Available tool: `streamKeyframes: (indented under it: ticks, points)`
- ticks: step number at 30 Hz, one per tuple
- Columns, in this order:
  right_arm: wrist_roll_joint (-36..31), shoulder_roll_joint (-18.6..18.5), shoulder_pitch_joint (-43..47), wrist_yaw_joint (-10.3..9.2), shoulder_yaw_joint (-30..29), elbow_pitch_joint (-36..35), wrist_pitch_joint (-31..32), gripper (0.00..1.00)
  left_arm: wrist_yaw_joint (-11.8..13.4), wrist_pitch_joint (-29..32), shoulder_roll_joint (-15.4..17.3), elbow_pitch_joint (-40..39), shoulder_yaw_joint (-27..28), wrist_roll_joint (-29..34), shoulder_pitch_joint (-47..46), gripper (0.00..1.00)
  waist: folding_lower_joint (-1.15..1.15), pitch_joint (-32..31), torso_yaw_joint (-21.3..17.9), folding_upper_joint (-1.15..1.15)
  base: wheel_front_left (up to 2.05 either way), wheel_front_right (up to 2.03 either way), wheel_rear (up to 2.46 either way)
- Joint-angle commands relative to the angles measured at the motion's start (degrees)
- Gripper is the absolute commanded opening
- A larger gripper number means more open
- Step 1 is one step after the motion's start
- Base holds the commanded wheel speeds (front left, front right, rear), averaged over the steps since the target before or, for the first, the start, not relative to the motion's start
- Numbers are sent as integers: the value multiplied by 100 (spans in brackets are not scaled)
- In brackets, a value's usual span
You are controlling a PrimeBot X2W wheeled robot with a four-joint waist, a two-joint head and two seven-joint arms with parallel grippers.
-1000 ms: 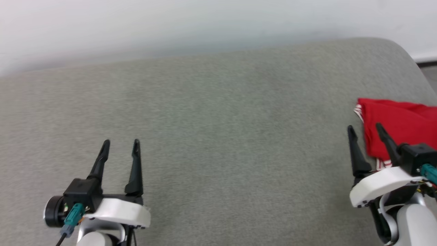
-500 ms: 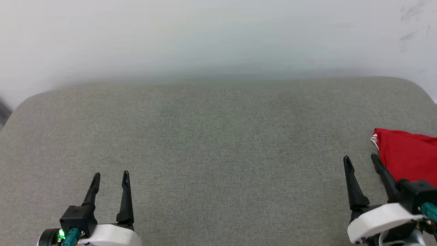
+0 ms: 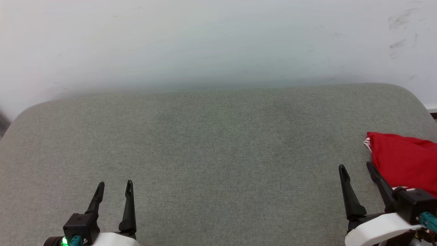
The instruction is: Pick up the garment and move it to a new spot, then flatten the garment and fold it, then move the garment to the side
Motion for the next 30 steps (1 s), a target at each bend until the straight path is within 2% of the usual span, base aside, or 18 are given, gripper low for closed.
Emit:
streamKeyframes:
  ticks: [1,24,25,28,30]
  points:
    - [-27,23,84,-4,-1,-33,-2,100,-27,-24,-1,15,4,36,61,100,1,-1,-4,0,0,0,0]
    - [80,25,86,-4,27,-15,-75,100,-44,-24,24,71,-44,-53,-21,100,1,62,19,0,0,0,0]
    - [87,25,92,-4,30,-17,-70,0,-44,-24,25,56,-40,-49,-33,0,1,66,21,0,0,0,0]
    - [115,1,42,1,45,116,-62,0,-61,30,-63,147,-65,-109,57,0,1,67,22,0,0,0,0]
    - [371,-1,35,1,56,132,-71,0,-109,78,-107,148,-12,-308,41,0,1,70,27,0,0,0,0]
